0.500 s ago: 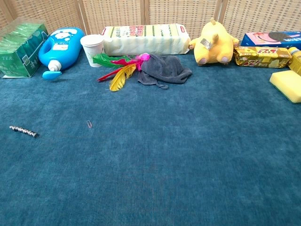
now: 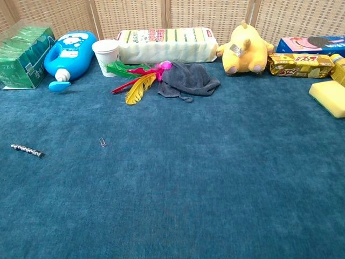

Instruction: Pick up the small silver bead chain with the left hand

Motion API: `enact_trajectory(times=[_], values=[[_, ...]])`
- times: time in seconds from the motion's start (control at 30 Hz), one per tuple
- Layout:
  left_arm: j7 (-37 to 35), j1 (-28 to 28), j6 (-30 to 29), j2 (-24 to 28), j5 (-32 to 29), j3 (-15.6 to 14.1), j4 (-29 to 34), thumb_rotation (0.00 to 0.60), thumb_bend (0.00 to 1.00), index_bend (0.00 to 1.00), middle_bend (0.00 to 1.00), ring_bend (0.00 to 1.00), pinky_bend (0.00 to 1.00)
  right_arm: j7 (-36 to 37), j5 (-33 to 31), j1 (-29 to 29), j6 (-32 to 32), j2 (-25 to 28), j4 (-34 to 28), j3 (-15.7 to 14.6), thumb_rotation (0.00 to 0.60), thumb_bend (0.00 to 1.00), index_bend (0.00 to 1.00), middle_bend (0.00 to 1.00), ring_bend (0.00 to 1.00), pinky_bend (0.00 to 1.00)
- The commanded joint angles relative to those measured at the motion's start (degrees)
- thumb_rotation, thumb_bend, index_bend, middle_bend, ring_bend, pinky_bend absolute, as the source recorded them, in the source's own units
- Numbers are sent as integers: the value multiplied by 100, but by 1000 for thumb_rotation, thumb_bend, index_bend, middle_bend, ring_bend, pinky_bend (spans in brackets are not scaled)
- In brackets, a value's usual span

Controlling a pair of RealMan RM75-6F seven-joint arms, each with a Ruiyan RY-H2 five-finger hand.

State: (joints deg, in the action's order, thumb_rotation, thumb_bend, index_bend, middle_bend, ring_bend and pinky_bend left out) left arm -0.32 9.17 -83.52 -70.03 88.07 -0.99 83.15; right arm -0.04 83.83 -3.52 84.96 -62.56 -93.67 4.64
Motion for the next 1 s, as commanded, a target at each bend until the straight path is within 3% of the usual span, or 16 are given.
enact_trajectory(times=[0.03, 0.2, 0.37, 0.57, 0.77, 1.0], values=[[-91, 163, 191, -211, 130, 9, -295, 600, 329, 130, 0, 0, 0, -3, -8, -5, -27, 9, 2, -7, 600, 0, 0, 0, 0, 0], [-88, 410, 522, -411, 198, 44, -628, 600, 337, 247, 0, 0, 0, 2, -42, -23, -92, 32, 3, -8, 600, 0, 0, 0, 0, 0], [203, 626, 868, -474, 122, 112, -698, 600, 401, 291, 0, 0, 0, 10, -41, -23, -95, 41, -8, -10, 600, 0, 0, 0, 0, 0], [623, 864, 1352, -508, -42, 147, -621, 600, 574, 292, 0, 0, 0, 47, -33, -32, -126, 52, -19, -22, 600, 0, 0, 0, 0, 0], [1156, 951, 1617, -613, -222, 134, -522, 600, 583, 301, 0, 0, 0, 122, 20, -42, -142, 58, -5, -43, 600, 0, 0, 0, 0, 0], [1242, 1061, 1902, -720, -320, 84, -417, 600, 588, 327, 0, 0, 0, 194, 63, -54, -195, 106, -40, -81, 600, 0, 0, 0, 0, 0]])
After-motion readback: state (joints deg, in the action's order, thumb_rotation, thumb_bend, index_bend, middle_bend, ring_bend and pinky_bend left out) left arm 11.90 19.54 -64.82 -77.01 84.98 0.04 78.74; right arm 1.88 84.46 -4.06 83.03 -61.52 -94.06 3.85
